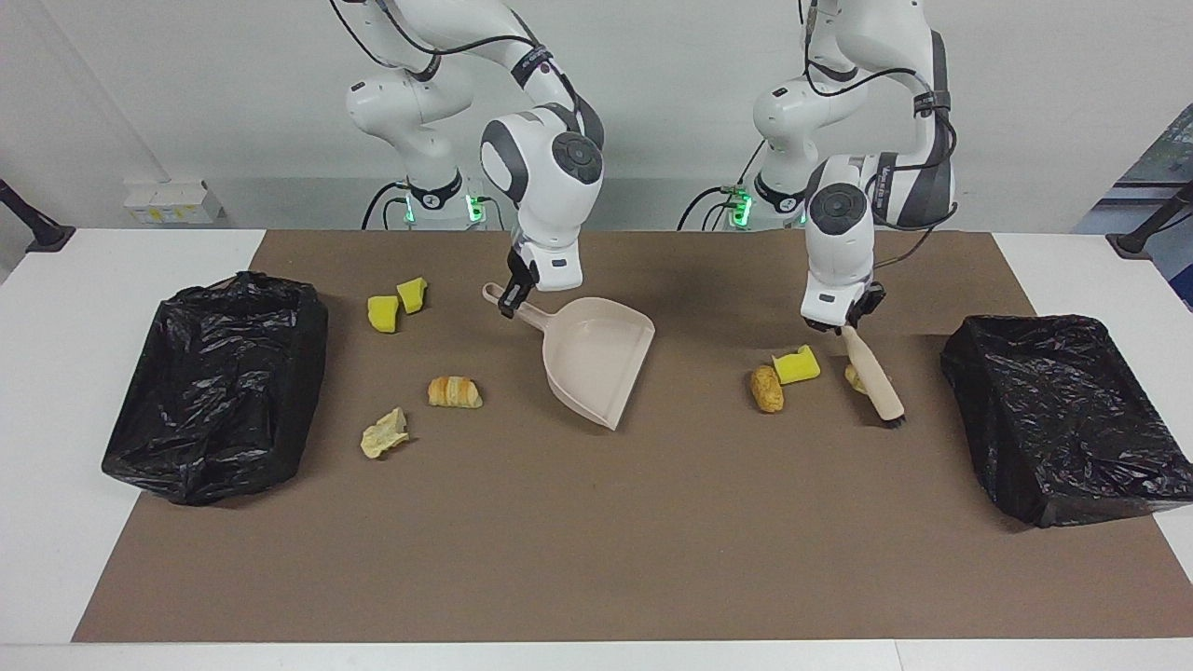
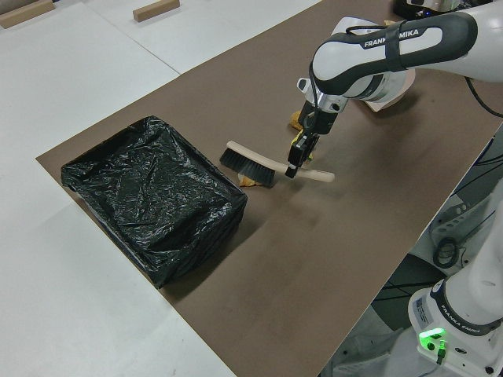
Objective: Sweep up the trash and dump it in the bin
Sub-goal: 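Sweep the bread and sponges into the dustpan with the left gripper's brush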
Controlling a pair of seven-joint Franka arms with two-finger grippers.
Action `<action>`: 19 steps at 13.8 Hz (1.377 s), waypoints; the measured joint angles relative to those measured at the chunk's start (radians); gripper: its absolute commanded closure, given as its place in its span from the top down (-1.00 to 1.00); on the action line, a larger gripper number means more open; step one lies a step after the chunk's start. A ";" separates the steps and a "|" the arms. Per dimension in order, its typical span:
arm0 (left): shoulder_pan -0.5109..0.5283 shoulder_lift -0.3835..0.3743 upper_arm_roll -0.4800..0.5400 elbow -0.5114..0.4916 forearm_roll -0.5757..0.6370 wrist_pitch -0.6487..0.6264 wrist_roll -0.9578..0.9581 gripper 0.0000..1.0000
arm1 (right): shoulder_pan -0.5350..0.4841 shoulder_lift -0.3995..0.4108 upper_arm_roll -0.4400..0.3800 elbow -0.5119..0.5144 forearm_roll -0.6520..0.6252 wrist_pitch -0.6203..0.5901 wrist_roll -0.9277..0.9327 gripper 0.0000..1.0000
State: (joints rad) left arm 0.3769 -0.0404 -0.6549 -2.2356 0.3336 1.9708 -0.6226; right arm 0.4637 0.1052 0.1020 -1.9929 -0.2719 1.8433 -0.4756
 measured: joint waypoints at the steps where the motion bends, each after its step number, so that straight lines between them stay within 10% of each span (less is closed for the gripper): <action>1: -0.005 -0.002 0.000 0.056 -0.032 -0.062 0.037 -1.00 | 0.000 0.000 0.000 0.000 0.000 0.000 0.000 -1.00; 5: 0.055 -0.005 0.058 0.132 -0.085 -0.131 0.314 -1.00 | 0.000 0.001 0.000 0.000 0.000 0.001 -0.001 -1.00; 11: 0.127 0.002 0.060 -0.039 -0.212 0.088 0.407 -1.00 | -0.005 0.010 -0.005 -0.002 -0.030 0.000 -0.183 -1.00; 19: -0.133 0.011 0.044 -0.048 -0.555 0.171 0.404 -1.00 | 0.008 0.057 -0.002 0.002 -0.115 -0.008 -0.192 -1.00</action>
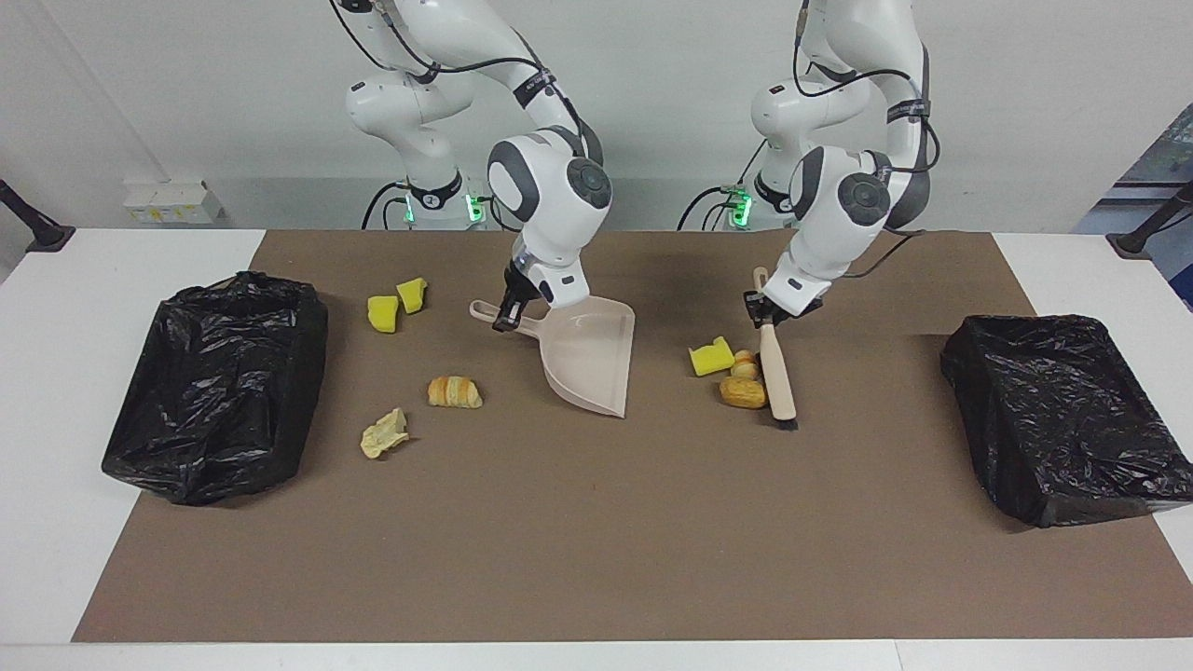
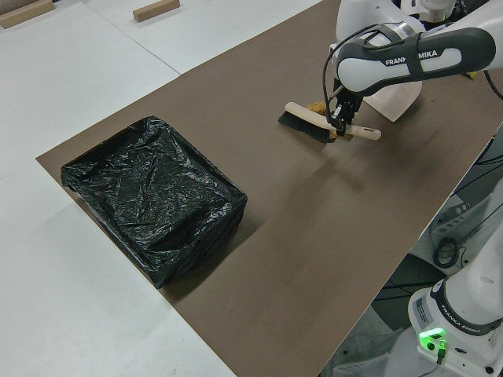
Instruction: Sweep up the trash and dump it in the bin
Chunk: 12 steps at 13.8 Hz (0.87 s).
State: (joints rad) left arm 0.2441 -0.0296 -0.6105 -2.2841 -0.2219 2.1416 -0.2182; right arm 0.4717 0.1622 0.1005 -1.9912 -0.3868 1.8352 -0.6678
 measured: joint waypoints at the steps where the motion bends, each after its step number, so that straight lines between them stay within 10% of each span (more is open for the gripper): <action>1: -0.032 0.012 0.000 0.000 -0.026 0.022 -0.002 -1.00 | 0.001 0.000 0.000 0.000 -0.001 -0.001 0.000 -1.00; 12: -0.381 0.115 -0.001 0.071 -0.341 0.152 -0.036 -1.00 | 0.007 0.000 0.000 0.000 -0.004 -0.003 0.003 -1.00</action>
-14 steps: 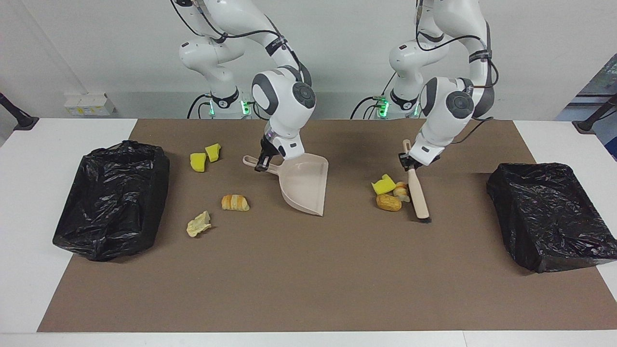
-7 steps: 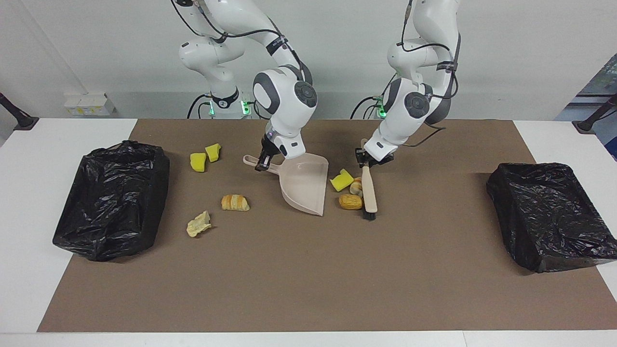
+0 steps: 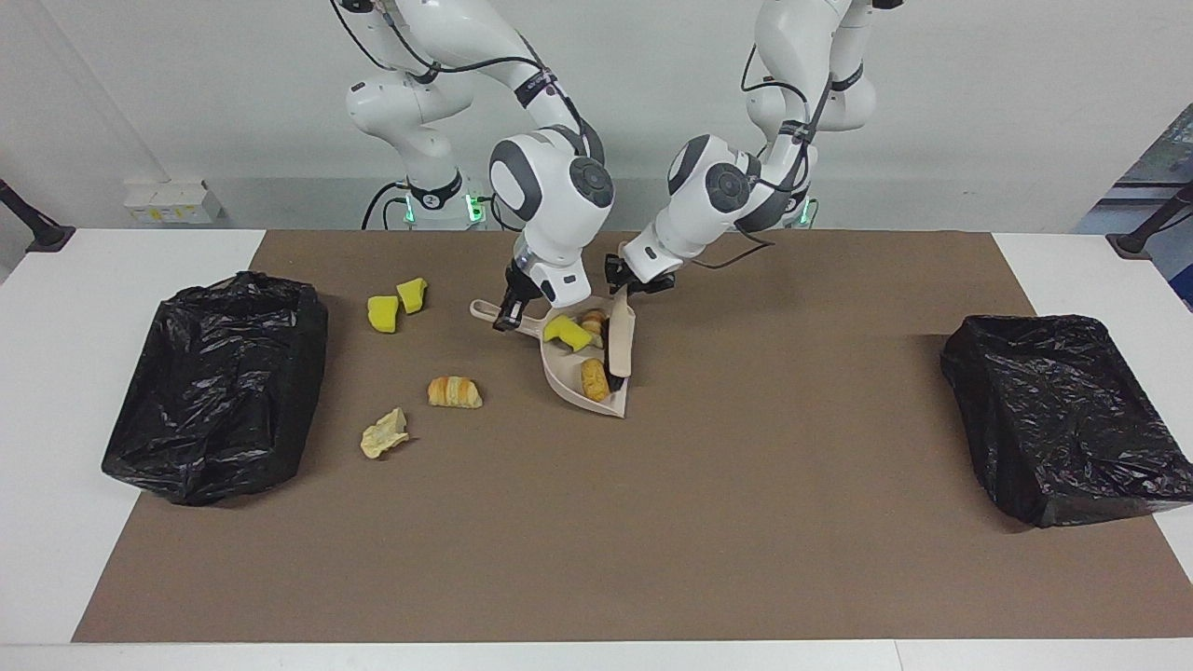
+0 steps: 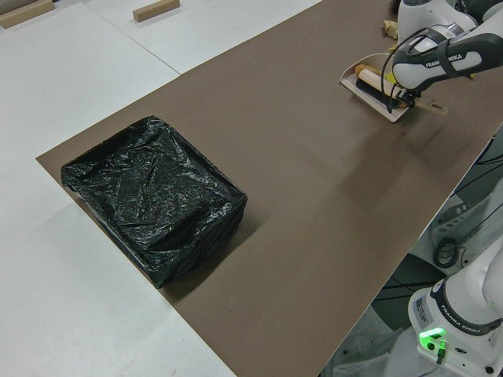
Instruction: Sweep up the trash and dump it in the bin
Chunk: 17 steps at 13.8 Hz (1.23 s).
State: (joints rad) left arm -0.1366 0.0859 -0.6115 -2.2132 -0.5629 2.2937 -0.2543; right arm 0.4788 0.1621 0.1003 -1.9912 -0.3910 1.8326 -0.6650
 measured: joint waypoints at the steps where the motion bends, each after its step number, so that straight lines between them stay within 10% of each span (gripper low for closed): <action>1: 0.001 -0.001 0.007 0.016 -0.001 -0.021 -0.009 -1.00 | 0.001 0.000 0.000 0.000 0.000 0.000 0.008 -1.00; 10: 0.095 -0.133 0.036 0.123 0.288 -0.282 -0.276 -1.00 | -0.068 -0.039 -0.003 -0.213 0.042 0.432 0.063 -1.00; 17: 0.270 -0.154 0.044 0.215 0.372 -0.442 -0.284 -1.00 | -0.133 -0.148 -0.006 -0.132 0.329 0.275 -0.035 -1.00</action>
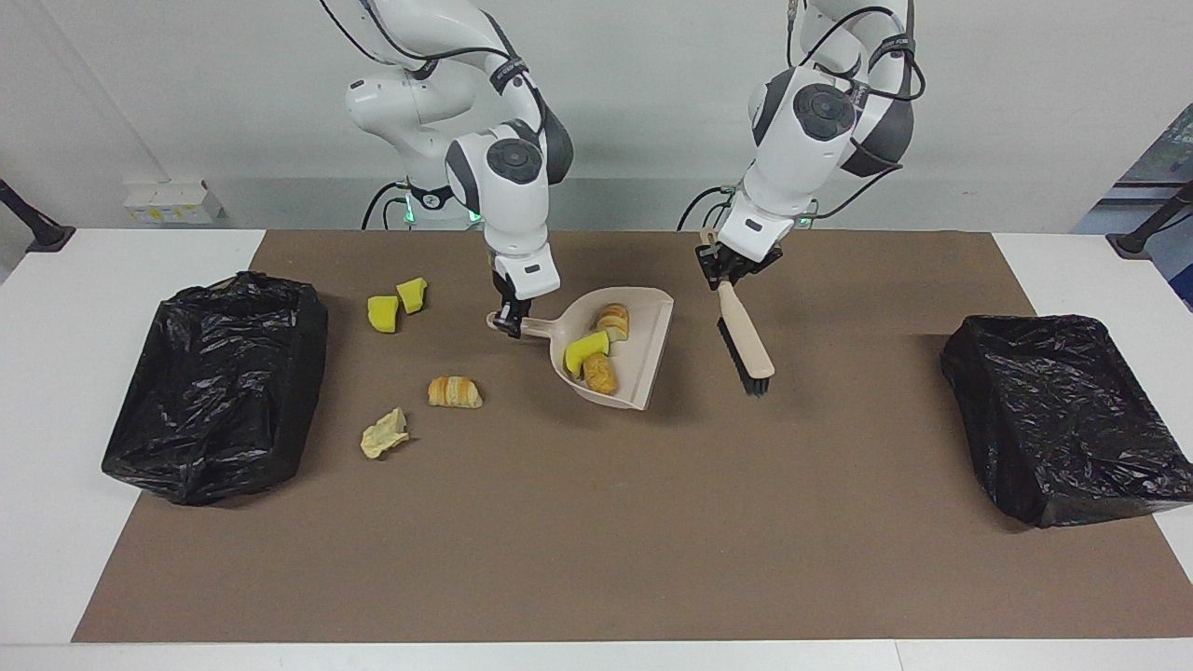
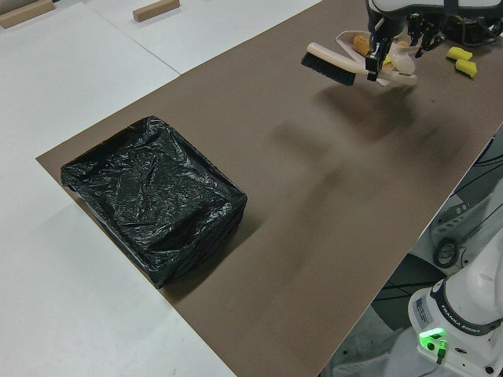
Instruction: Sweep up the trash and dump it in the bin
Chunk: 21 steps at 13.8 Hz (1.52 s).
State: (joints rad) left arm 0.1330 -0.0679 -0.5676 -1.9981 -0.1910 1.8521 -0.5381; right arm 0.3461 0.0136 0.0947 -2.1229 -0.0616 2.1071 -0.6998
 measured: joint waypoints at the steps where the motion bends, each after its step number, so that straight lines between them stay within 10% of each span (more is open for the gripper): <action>1: 0.020 0.000 0.000 0.000 0.018 -0.003 -0.004 -1.00 | -0.020 -0.014 -0.001 0.028 0.020 -0.042 0.005 -1.00; 9: 0.095 0.024 -0.018 -0.036 0.064 -0.014 0.024 -1.00 | -0.252 -0.007 -0.011 0.268 0.051 -0.395 0.475 -1.00; 21: -0.488 0.121 -0.040 -0.226 0.039 0.328 -0.391 -1.00 | -0.618 0.011 -0.026 0.355 -0.004 -0.591 0.815 -1.00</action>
State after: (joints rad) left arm -0.3552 0.0528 -0.6078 -2.2245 -0.1525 2.1800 -0.9291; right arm -0.2719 0.0245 0.0691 -1.7679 -0.0652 1.5163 0.1153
